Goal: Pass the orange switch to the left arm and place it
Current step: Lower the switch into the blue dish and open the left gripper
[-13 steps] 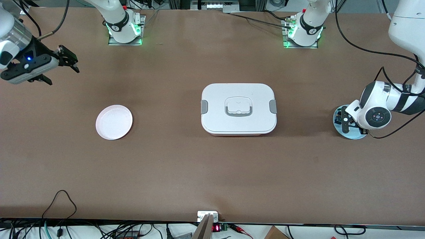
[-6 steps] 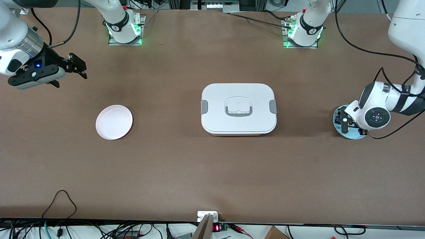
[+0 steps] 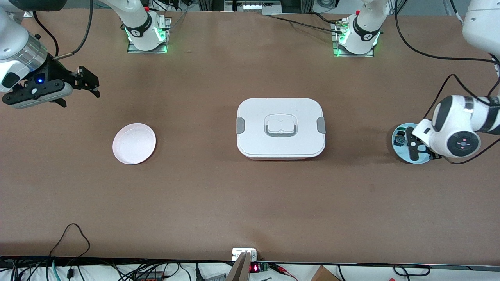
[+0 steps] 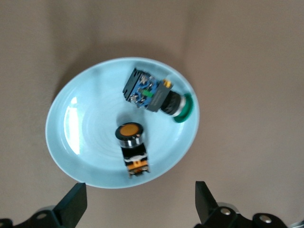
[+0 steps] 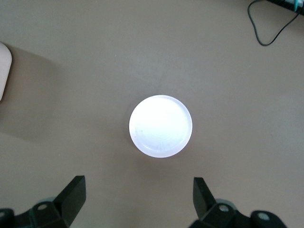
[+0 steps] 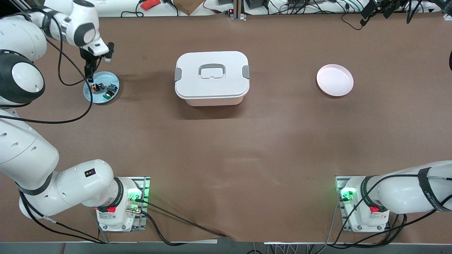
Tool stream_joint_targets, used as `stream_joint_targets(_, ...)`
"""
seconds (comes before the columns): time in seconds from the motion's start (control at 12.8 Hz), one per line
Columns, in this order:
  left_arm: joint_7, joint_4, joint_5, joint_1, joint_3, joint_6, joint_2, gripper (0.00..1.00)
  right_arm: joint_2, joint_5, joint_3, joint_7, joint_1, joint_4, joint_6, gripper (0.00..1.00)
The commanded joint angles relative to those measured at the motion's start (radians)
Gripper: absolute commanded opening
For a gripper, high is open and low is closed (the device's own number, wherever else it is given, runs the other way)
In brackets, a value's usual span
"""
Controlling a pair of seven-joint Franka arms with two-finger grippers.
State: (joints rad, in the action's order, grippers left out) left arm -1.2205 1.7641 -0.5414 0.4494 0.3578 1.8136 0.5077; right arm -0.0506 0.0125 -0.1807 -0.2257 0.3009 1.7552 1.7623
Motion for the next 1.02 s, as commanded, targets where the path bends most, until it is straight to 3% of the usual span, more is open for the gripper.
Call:
stream_joint_targets(0.0,0.166,-0.11,0.061,-0.008,0.067,-0.176,-0.006,1.0,0.034,0.003,0.001,0.011,0.007,-0.049,-0.023,1.0)
stream_joint_targets(0.16,0.335,-0.19,0.087,-0.005,0.159,-0.256,-0.006,1.0,0.026,0.015,0.004,0.037,0.027,-0.051,-0.078,1.0)
stream_joint_targets(0.23,0.414,-0.248,0.11,-0.014,0.173,-0.311,-0.005,1.0,0.026,0.017,0.007,0.067,0.027,-0.051,-0.089,1.0)
stream_joint_targets(0.39,0.54,-0.313,0.142,-0.063,0.176,-0.387,-0.003,1.0,0.031,0.015,0.094,0.085,-0.047,-0.052,-0.077,1.0)
stream_joint_targets(0.47,0.609,-0.339,0.156,-0.076,0.177,-0.425,-0.003,1.0,0.032,0.02,0.174,0.085,-0.116,-0.057,-0.07,1.0)
stream_joint_targets(0.55,0.665,-0.362,0.173,-0.095,0.179,-0.462,-0.003,1.0,0.034,0.02,0.2,0.085,-0.159,-0.059,-0.066,1.0)
stream_joint_targets(0.7,0.758,-0.38,0.191,-0.191,0.138,-0.467,-0.041,1.0,0.044,0.017,0.216,0.071,-0.195,-0.059,-0.038,1.0)
stream_joint_targets(0.94,0.913,-0.353,0.322,-0.3,-0.052,-0.398,-0.153,1.0,0.049,0.017,0.214,0.068,-0.198,-0.059,-0.017,1.0)
